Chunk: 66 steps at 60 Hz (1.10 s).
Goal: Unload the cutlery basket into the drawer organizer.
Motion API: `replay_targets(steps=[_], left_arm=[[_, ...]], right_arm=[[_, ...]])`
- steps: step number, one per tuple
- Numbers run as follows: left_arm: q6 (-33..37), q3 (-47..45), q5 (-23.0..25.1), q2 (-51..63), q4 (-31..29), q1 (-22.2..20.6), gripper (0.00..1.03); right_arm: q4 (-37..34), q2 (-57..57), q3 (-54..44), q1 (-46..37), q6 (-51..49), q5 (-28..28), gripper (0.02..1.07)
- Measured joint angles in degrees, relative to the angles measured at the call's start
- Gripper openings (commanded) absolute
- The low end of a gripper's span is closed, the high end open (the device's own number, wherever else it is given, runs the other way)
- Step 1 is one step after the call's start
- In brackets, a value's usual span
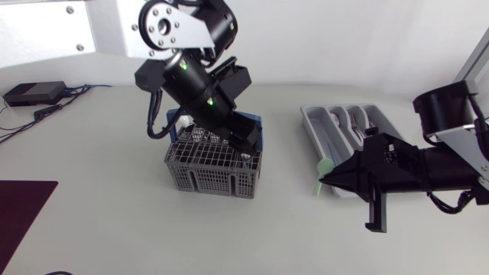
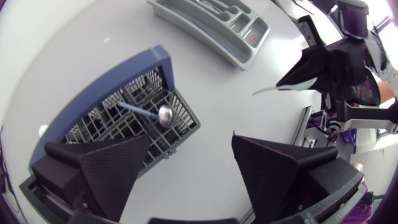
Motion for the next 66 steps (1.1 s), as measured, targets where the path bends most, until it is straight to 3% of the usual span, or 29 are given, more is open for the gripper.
replay_targets(steps=[13,35,66], left_arm=[[-8.02,-6.32,-1.53,-1.09,4.37,0.00,0.96],[-15.67,-7.21,-2.80,-1.09,6.05,0.04,0.96],[-17.29,-7.21,-2.82,-1.09,6.05,0.39,0.96]], right_arm=[[5.60,-6.56,-5.84,-3.48,2.08,11.17,0.08],[17.00,-7.41,-11.85,-16.02,0.02,20.74,0.08],[43.85,14.19,-14.58,-24.41,-11.41,32.28,0.08]])
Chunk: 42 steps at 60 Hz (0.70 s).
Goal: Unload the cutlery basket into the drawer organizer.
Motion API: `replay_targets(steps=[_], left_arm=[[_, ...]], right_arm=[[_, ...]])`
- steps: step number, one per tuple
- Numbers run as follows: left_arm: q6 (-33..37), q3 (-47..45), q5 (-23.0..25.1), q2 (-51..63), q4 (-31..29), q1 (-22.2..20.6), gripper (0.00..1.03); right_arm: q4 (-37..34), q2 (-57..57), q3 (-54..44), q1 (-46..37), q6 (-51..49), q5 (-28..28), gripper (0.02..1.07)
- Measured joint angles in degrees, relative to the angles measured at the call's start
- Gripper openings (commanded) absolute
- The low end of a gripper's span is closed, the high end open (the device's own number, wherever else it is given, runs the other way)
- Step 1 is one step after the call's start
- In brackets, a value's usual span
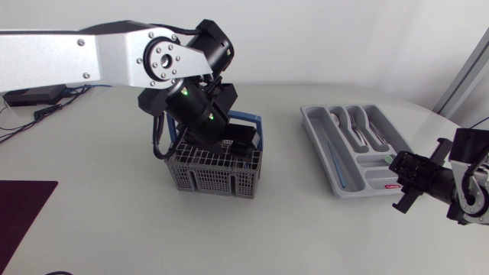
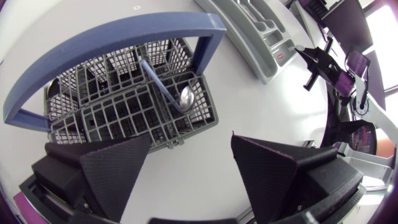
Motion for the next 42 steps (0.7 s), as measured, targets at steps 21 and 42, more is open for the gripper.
replay_targets(steps=[21,42], left_arm=[[-0.02,0.00,0.00,0.00,0.00,0.24,0.96],[-1.05,0.00,0.00,0.00,-0.02,0.24,0.96]], right_arm=[[8.98,9.97,0.04,-0.42,-4.44,6.51,0.15],[12.17,12.28,-2.73,1.38,-5.90,7.82,0.75]])
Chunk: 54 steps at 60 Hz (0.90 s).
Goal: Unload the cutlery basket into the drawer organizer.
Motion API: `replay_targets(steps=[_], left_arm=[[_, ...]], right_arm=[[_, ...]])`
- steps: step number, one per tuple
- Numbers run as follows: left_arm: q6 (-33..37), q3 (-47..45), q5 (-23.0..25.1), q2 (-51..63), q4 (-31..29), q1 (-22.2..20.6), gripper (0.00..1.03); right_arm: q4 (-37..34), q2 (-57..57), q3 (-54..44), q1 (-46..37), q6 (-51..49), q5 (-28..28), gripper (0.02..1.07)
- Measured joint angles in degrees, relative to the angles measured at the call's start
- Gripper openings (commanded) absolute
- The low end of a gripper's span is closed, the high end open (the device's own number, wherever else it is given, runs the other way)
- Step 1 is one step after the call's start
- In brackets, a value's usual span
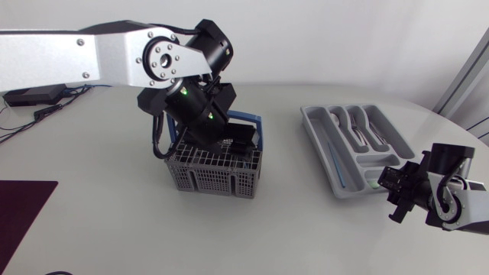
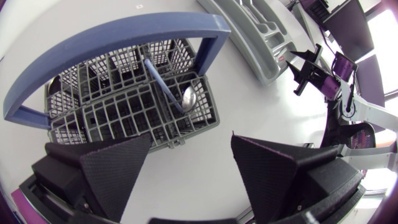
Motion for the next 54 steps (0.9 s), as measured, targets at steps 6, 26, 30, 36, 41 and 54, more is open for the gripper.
replay_targets(steps=[6,26,30,36,41,54], left_arm=[[0.00,0.00,0.00,0.00,0.00,0.00,0.96],[-1.38,0.00,0.02,0.00,0.00,0.07,0.96],[-1.79,0.00,0.07,0.00,0.00,0.17,0.96],[-1.95,0.00,0.26,0.00,0.02,0.35,0.93],[-1.86,0.00,0.94,0.00,0.44,0.55,0.91],[0.28,0.00,3.10,0.02,4.55,1.01,0.86]], right_arm=[[-0.59,-1.95,-0.15,-0.02,0.02,-0.02,0.81],[-12.59,-14.82,1.31,-0.28,3.82,-2.64,0.97],[-13.22,-16.22,1.55,-0.28,5.22,-2.84,0.97],[-13.81,-17.11,1.57,-0.15,7.26,-2.91,0.97],[-15.30,-18.18,1.55,0.24,9.20,-3.98,0.97],[-20.33,-27.04,0.04,2.89,14.60,-9.40,0.97]])
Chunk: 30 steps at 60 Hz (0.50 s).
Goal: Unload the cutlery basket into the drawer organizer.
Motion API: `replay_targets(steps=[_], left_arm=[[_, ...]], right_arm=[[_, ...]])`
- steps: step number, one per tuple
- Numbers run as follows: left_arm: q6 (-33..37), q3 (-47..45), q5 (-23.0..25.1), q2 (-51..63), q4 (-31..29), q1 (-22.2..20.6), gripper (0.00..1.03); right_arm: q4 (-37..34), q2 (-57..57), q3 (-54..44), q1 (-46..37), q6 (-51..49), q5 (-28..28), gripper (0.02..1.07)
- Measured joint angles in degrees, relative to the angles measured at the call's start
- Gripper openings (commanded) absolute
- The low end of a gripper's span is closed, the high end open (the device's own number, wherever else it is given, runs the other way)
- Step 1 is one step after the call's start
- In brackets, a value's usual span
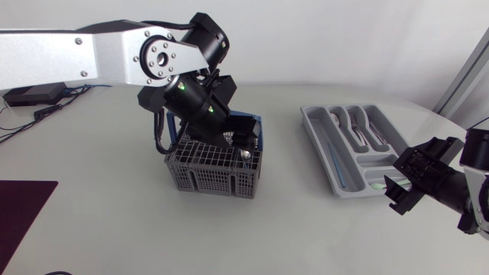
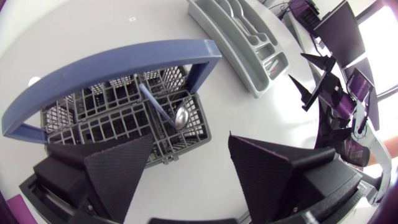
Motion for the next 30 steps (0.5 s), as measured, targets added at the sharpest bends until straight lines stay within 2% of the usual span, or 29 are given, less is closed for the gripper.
replay_targets(steps=[14,21,25,30], left_arm=[[2.67,0.00,1.49,0.98,1.55,0.00,0.75],[4.28,-0.35,1.95,2.08,2.58,0.00,0.60],[4.96,-0.87,2.58,2.49,2.97,0.17,0.55],[6.08,-1.25,3.67,3.06,3.02,0.59,0.55]], right_arm=[[-3.15,-6.82,-3.26,3.85,4.07,-1.84,0.97],[-3.30,-8.24,-4.09,5.70,5.51,-2.47,0.97],[-3.28,-8.61,-4.52,6.60,6.25,-2.71,0.97],[-3.30,-8.83,-4.92,7.69,6.69,-2.69,0.97]])
